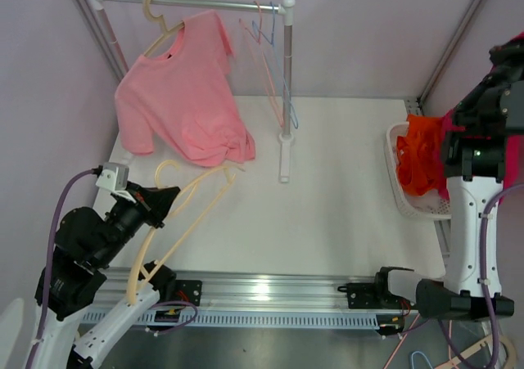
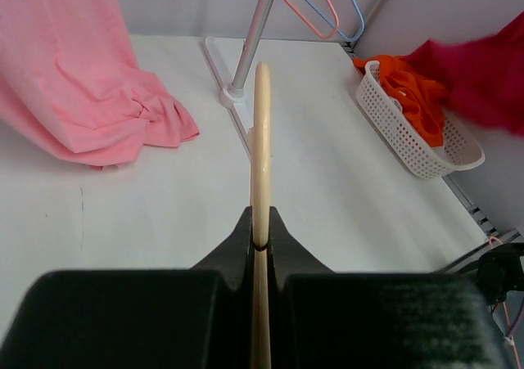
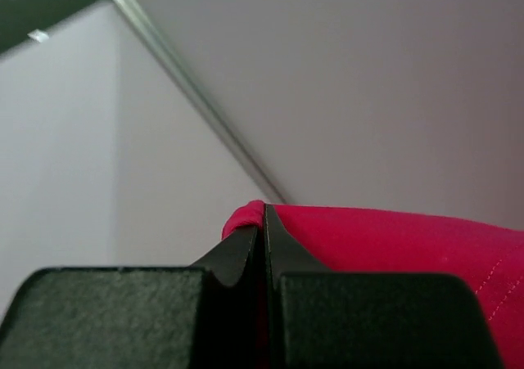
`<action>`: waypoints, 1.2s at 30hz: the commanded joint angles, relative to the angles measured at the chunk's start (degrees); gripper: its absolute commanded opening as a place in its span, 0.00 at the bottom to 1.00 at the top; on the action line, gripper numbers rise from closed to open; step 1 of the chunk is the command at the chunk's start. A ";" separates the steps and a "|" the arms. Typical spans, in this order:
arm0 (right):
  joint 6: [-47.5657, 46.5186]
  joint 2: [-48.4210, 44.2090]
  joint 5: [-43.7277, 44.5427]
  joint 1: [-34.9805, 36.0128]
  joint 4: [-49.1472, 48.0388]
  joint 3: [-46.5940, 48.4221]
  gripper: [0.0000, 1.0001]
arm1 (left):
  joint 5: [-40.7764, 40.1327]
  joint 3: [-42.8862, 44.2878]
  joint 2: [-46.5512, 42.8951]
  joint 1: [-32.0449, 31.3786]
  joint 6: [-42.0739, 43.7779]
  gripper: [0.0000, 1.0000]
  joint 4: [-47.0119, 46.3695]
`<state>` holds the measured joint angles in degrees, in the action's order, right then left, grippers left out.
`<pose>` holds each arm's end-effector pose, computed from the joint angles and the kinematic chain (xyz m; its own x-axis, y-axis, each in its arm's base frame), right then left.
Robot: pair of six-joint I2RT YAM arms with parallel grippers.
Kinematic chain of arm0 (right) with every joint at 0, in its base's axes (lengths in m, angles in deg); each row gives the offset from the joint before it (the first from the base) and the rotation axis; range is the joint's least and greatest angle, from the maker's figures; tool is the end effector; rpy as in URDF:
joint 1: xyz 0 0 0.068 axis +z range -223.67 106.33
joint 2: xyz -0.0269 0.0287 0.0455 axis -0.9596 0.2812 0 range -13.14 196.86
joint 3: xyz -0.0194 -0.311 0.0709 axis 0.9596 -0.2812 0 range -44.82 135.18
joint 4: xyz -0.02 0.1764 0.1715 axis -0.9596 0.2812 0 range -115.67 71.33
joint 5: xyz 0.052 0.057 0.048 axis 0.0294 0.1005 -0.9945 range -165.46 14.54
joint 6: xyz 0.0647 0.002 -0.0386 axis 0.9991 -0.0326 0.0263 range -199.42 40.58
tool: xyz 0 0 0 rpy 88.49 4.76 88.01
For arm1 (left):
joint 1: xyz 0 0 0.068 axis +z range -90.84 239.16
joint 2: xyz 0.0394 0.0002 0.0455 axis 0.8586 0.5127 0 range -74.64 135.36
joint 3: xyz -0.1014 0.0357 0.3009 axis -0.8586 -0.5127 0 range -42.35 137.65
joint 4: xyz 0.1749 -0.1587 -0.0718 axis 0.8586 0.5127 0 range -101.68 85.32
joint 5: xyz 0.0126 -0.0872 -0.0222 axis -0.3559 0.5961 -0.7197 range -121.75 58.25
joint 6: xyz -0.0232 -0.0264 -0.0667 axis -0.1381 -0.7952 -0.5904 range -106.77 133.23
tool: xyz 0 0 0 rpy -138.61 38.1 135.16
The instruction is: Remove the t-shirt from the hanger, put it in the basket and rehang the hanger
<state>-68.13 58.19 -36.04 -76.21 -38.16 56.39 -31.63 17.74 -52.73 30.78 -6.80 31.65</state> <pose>0.1780 -0.0483 0.6583 0.7587 0.1177 -0.6407 0.3614 0.7422 0.5643 0.0094 -0.0051 0.4065 -0.2375 -0.2609 -0.9357 0.4212 0.8403 -0.3413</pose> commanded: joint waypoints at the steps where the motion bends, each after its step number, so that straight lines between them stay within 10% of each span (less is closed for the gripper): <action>1: 8.36 -5.23 10.05 -4.02 4.48 -11.80 0.00 | -0.12 0.37 1.73 -0.36 -0.71 0.01 -4.75; 17: 36.51 3.20 -11.73 -21.10 36.21 -21.73 0.00 | 9.70 14.09 22.38 5.94 -3.78 0.01 -11.06; 27: 41.71 -3.04 -16.13 -18.72 27.35 -52.85 0.00 | 19.84 21.80 34.95 18.10 -6.86 0.00 -13.00; 36: 35.30 -3.39 -11.49 -17.24 30.06 -44.98 0.01 | 16.33 30.86 41.18 18.19 -5.72 0.01 -12.92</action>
<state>-30.03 56.44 -51.21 -94.68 -6.55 3.74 -14.63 43.07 -12.82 48.33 -12.40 21.44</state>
